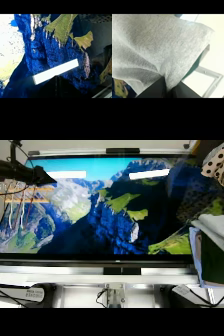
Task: Fold the shirts.
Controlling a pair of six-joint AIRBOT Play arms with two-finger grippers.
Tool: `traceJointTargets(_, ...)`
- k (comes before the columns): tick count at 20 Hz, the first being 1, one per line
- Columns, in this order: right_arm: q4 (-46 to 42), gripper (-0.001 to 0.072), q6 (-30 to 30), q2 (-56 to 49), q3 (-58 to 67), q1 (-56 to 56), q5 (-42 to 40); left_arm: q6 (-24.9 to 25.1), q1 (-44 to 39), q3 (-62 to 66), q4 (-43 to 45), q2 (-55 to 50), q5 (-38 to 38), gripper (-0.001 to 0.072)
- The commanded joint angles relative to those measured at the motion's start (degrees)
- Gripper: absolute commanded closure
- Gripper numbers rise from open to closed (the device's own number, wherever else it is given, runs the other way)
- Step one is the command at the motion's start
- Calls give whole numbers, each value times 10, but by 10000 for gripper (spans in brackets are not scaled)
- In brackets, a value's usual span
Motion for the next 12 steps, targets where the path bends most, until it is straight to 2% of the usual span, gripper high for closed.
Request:
traceJointTargets(1, -34, 638, -17, 26, -122, -2, 43, 4, -12, 0, 0, 0, 0, 669)
traceJointTargets(5, -77, 638, -16, 43, -205, -2, 17, 4, -13, 0, 0, 0, 0, 669)
traceJointTargets(11, -85, 620, -16, 43, -223, -2, 12, 4, -13, 0, 0, 0, 0, 669)
traceJointTargets(12, -96, 426, -18, 43, -223, -2, 9, 4, -13, 0, 0, 0, 0, 669)
